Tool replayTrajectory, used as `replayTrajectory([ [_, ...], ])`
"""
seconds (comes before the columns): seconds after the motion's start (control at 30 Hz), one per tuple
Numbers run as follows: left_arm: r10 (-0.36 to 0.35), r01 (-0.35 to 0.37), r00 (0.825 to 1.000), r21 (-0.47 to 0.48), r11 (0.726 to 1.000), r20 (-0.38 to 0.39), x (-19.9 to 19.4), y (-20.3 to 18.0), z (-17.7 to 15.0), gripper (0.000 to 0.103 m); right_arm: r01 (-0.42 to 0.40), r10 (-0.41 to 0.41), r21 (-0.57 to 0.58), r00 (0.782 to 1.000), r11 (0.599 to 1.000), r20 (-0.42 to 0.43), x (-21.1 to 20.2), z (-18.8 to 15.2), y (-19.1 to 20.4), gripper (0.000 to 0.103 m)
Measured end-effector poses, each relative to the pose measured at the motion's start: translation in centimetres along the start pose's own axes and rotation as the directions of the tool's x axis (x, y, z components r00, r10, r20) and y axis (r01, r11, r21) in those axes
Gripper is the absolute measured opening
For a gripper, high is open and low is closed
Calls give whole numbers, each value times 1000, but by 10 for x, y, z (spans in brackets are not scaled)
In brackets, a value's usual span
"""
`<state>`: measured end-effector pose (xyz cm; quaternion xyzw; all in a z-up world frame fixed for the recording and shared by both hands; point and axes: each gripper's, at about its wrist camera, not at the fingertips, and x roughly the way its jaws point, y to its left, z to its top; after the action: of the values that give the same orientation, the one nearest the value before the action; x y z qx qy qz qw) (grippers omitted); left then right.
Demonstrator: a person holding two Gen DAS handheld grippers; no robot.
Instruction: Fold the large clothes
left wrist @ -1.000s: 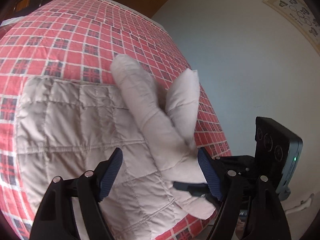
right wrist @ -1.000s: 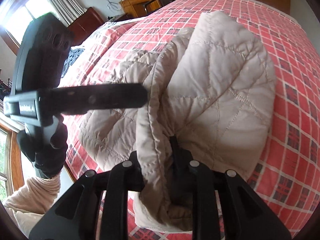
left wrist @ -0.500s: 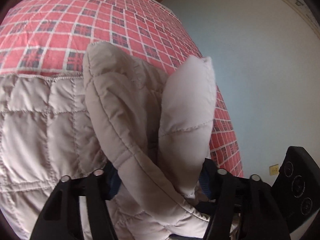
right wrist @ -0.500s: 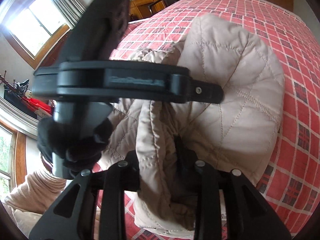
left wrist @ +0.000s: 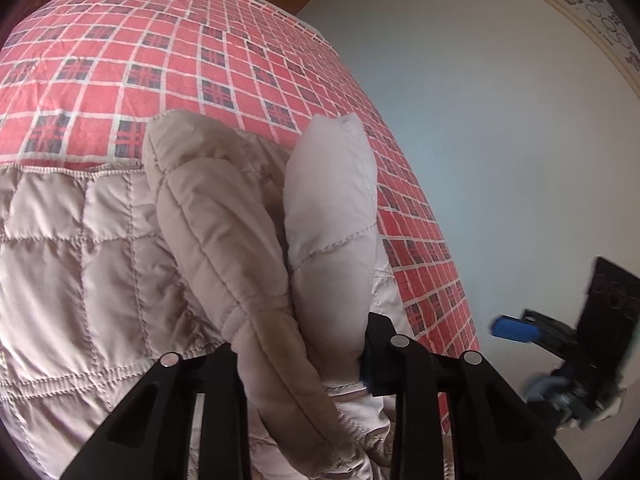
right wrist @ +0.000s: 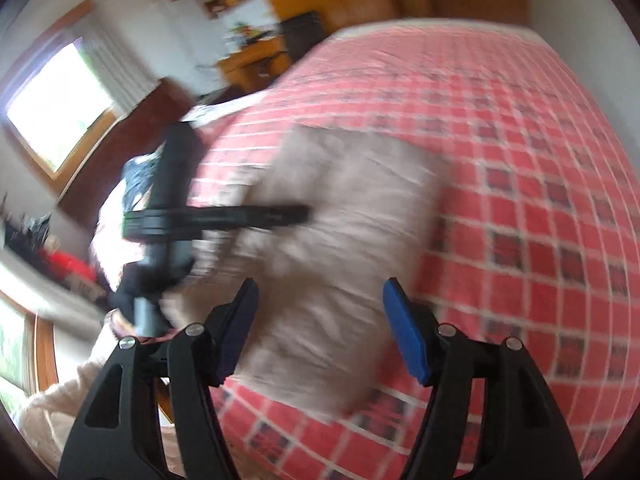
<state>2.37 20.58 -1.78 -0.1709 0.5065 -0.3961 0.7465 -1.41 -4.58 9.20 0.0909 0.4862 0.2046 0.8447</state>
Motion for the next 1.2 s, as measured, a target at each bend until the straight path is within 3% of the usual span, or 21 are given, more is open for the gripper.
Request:
replayTrajectory([
  [0.07, -32, 31, 999, 7, 999, 8, -9, -4, -2, 21, 14, -13, 53, 1000, 998, -18, 8, -8, -19, 65],
  [0.2, -116, 114, 993, 59, 992, 28, -33, -24, 2, 18, -46, 48, 134, 999, 990, -9, 17, -12, -45, 64],
  [0.37, -213, 206, 974, 99, 974, 72, -77, -30, 3, 17, -115, 113, 124, 993, 986, 28, 14, -9, -42, 68],
  [0.5, -248, 236, 960, 98, 967, 128, -115, -8, -2, 17, -169, 170, 97, 985, 981, -3, 21, -4, -22, 70],
  [0.63, -238, 235, 958, 40, 971, 158, -134, 33, -12, 17, -210, 214, 74, 976, 975, -49, 37, -2, -4, 71],
  [0.8, -220, 227, 964, -33, 973, 148, -130, 86, -26, 18, -226, 229, 43, 965, 973, -128, 60, -2, 21, 71],
  [0.97, -203, 211, 971, -60, 976, 124, -116, 120, -32, 21, -198, 198, 16, 964, 980, -180, 76, -5, 43, 71],
  [1.2, -195, 205, 972, -74, 976, 128, -113, 139, -33, 29, -139, 136, -1, 966, 990, -221, 95, -13, 63, 76],
])
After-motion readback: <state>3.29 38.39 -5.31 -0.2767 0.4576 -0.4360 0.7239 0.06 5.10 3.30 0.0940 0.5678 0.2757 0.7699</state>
